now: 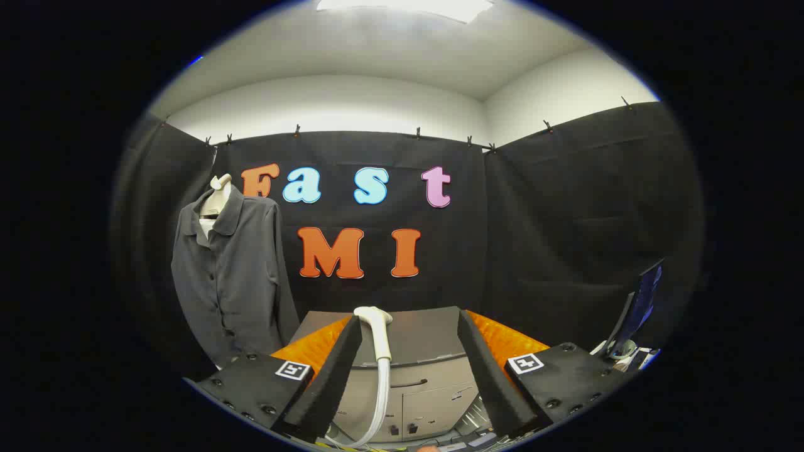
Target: Iron the clothes twice with a garment steamer, once on the left side and once on the right side.
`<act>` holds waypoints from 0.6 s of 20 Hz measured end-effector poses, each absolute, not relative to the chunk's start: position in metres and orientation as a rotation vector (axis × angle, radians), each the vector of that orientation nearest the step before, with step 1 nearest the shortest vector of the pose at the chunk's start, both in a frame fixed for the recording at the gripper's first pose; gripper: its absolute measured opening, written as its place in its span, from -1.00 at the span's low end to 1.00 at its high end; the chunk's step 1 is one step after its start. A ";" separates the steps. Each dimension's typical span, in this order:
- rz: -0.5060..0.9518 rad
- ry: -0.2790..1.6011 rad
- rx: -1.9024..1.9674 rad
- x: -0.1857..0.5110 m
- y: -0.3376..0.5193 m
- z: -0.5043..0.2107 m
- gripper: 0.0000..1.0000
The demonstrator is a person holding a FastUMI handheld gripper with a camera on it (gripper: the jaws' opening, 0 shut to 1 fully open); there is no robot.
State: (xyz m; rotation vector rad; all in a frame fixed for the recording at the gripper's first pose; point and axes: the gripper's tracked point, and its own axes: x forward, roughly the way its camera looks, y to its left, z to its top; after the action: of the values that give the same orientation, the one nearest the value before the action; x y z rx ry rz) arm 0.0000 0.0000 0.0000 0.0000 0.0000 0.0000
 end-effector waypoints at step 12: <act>0.044 -0.006 0.004 0.014 0.003 -0.002 0.99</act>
State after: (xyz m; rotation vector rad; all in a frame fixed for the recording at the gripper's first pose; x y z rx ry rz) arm 0.0143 0.0030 -0.0018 0.0040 -0.0058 0.0438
